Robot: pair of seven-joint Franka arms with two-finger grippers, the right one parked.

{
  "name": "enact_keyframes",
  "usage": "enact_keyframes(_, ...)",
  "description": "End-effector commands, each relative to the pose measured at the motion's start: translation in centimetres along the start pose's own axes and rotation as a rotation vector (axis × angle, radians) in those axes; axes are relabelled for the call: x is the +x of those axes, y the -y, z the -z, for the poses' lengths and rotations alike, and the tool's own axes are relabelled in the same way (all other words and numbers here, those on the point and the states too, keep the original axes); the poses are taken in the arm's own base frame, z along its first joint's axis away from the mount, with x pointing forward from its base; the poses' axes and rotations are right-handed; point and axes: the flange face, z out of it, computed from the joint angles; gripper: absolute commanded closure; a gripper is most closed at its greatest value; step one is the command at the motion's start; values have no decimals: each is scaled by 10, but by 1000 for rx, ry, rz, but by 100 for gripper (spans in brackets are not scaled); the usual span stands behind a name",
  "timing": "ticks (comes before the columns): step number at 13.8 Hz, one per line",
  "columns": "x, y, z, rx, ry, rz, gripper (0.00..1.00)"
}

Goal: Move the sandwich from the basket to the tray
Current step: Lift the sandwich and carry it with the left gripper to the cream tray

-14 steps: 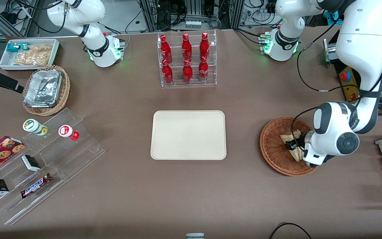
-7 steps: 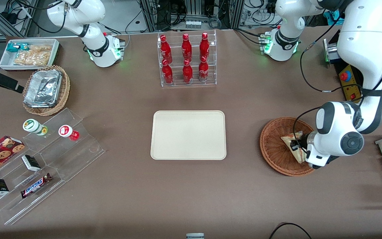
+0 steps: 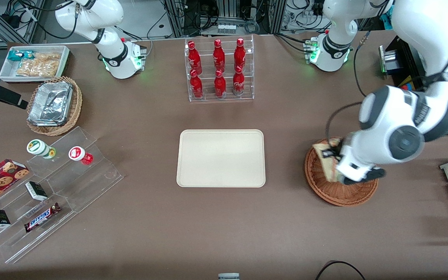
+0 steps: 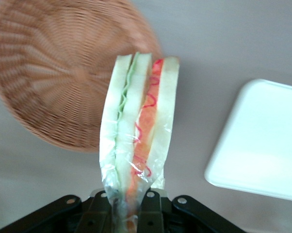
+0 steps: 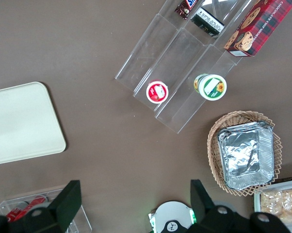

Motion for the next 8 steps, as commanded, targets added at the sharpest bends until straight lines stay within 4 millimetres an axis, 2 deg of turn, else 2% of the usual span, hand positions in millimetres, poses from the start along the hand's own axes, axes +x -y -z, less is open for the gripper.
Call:
enact_keyframes(1,-29,-74,-16,17,15,-56,85)
enact_keyframes(3,-43,-146,-38,-21,-14,-50,85)
enact_keyframes(4,-45,-169,-53,-12,-19,-46,85)
enact_keyframes(6,-42,-205,-87,36,-51,-21,85)
enact_keyframes(7,-47,-223,-101,46,-58,8,85)
enact_keyframes(8,-45,-234,-112,51,-75,20,85)
